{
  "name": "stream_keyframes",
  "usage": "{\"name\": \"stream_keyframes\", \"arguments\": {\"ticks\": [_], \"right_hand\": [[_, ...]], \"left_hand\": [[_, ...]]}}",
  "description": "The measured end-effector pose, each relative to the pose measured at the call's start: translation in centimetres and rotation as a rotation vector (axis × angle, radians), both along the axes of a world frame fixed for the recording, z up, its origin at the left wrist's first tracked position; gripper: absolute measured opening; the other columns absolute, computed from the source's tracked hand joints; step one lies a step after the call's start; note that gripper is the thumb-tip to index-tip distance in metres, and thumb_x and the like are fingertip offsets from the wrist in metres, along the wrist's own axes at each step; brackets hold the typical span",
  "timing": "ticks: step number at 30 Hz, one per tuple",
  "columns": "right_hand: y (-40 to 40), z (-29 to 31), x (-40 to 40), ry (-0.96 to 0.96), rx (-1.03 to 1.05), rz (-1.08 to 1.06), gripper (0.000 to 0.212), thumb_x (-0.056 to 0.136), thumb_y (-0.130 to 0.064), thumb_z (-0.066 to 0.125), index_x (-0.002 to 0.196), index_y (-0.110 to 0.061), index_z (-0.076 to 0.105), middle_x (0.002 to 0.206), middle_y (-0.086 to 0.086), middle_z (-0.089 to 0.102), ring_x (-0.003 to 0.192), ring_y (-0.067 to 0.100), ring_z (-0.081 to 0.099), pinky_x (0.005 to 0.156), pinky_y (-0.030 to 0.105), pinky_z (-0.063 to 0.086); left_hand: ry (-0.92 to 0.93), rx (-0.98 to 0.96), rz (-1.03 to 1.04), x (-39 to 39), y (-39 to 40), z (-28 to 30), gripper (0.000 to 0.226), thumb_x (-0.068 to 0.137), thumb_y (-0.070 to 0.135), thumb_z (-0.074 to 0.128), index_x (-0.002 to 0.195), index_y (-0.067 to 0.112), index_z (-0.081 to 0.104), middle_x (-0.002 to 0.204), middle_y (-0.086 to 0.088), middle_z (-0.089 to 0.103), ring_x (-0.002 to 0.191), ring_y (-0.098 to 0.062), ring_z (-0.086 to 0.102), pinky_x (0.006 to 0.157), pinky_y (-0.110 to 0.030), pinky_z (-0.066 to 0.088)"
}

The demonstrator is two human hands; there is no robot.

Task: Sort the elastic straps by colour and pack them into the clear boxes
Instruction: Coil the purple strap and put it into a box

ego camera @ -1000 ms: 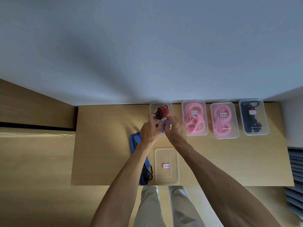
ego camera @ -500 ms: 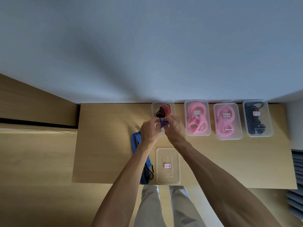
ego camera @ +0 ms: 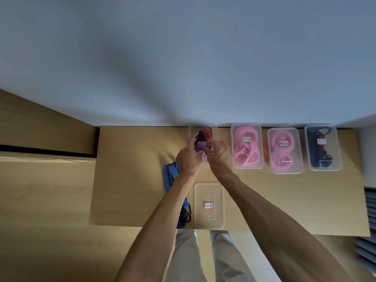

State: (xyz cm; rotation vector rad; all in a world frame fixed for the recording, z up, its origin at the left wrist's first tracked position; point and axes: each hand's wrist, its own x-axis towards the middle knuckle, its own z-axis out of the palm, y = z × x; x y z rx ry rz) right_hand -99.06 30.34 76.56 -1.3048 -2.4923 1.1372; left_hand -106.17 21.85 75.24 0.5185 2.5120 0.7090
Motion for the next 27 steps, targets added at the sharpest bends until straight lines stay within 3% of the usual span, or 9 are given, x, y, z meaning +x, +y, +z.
{"name": "stream_keyframes", "arguments": {"ticks": [3, 6, 11, 15, 17, 19, 22, 24, 27], "right_hand": [[0.3, 0.1, -0.4, 0.021, 0.092, 0.107, 0.012, 0.083, -0.003, 0.067, 0.091, -0.004, 0.076, 0.101, 0.006, 0.074, 0.105, 0.033, 0.059, 0.086, 0.047, 0.045], [0.4, -0.2, -0.1, -0.072, 0.126, 0.243, 0.028, 0.08, -0.004, 0.067, 0.107, -0.01, 0.076, 0.12, 0.004, 0.07, 0.122, 0.032, 0.054, 0.098, 0.045, 0.039], [0.0, -1.0, 0.9, -0.198, 0.293, 0.411, 0.049, 0.069, 0.004, 0.068, 0.114, -0.015, 0.068, 0.126, 0.007, 0.062, 0.127, 0.033, 0.049, 0.106, 0.046, 0.035], [-0.1, -1.3, 0.3, -0.081, 0.337, 0.262, 0.034, 0.068, 0.01, 0.072, 0.099, -0.005, 0.071, 0.099, 0.01, 0.069, 0.106, 0.036, 0.062, 0.088, 0.047, 0.049], [0.1, -1.3, 0.3, -0.047, 0.396, 0.202, 0.019, 0.072, 0.004, 0.077, 0.088, -0.004, 0.071, 0.097, 0.011, 0.07, 0.102, 0.037, 0.063, 0.085, 0.047, 0.049], [0.2, -1.8, 0.7, -0.078, 0.416, 0.162, 0.011, 0.077, -0.01, 0.08, 0.08, -0.004, 0.071, 0.113, 0.017, 0.068, 0.113, 0.042, 0.06, 0.093, 0.05, 0.045], [-0.2, -2.3, 1.4, -0.202, 0.265, 0.133, 0.026, 0.088, -0.027, 0.073, 0.077, -0.003, 0.075, 0.146, 0.022, 0.049, 0.144, 0.041, 0.034, 0.113, 0.053, 0.027], [-0.7, -2.6, 1.6, -0.191, 0.215, 0.157, 0.02, 0.087, -0.018, 0.071, 0.074, -0.003, 0.076, 0.153, 0.02, 0.042, 0.149, 0.038, 0.024, 0.12, 0.052, 0.02], [-1.1, -2.7, 1.6, -0.107, 0.16, 0.125, 0.01, 0.08, -0.005, 0.071, 0.071, -0.005, 0.074, 0.153, 0.017, 0.043, 0.149, 0.037, 0.026, 0.121, 0.053, 0.021]], "left_hand": [[0.116, 0.064, -0.017, 0.2, -0.3, 0.1, 0.021, 0.091, 0.018, 0.066, 0.112, 0.02, 0.07, 0.098, -0.006, 0.073, 0.09, -0.032, 0.067, 0.072, -0.039, 0.049], [0.225, 0.075, -0.016, 0.4, -0.8, -0.2, 0.02, 0.088, 0.013, 0.07, 0.107, 0.014, 0.074, 0.1, -0.012, 0.064, 0.089, -0.033, 0.065, 0.066, -0.038, 0.05], [0.149, -0.012, -0.054, 0.0, -1.6, -0.5, 0.035, 0.083, 0.01, 0.074, 0.118, 0.013, 0.068, 0.116, -0.011, 0.056, 0.102, -0.028, 0.061, 0.071, -0.036, 0.053], [0.093, 0.028, -0.015, 0.0, -1.6, -0.3, 0.034, 0.081, 0.005, 0.074, 0.115, 0.01, 0.067, 0.113, -0.009, 0.058, 0.092, -0.029, 0.064, 0.071, -0.034, 0.051], [0.097, 0.069, -0.003, 0.1, -1.5, -0.2, 0.031, 0.08, 0.002, 0.073, 0.109, 0.009, 0.068, 0.106, -0.01, 0.06, 0.084, -0.03, 0.064, 0.067, -0.033, 0.05], [0.11, 0.088, -0.019, 0.1, -1.7, -0.3, 0.03, 0.079, 0.005, 0.073, 0.108, 0.009, 0.069, 0.104, -0.01, 0.061, 0.081, -0.028, 0.064, 0.064, -0.027, 0.044], [0.124, 0.052, -0.061, -0.1, -1.9, -0.5, 0.032, 0.082, 0.012, 0.075, 0.113, 0.011, 0.069, 0.109, -0.01, 0.06, 0.087, -0.026, 0.064, 0.064, -0.027, 0.046], [0.14, 0.0, -0.094, -0.3, -2.0, -0.6, 0.033, 0.086, 0.011, 0.071, 0.119, 0.013, 0.069, 0.115, -0.011, 0.058, 0.096, -0.028, 0.062, 0.068, -0.033, 0.051], [0.123, -0.039, -0.107, -0.7, -1.8, -0.6, 0.038, 0.09, 0.005, 0.063, 0.126, 0.014, 0.067, 0.118, -0.012, 0.056, 0.1, -0.029, 0.06, 0.074, -0.037, 0.052]]}}
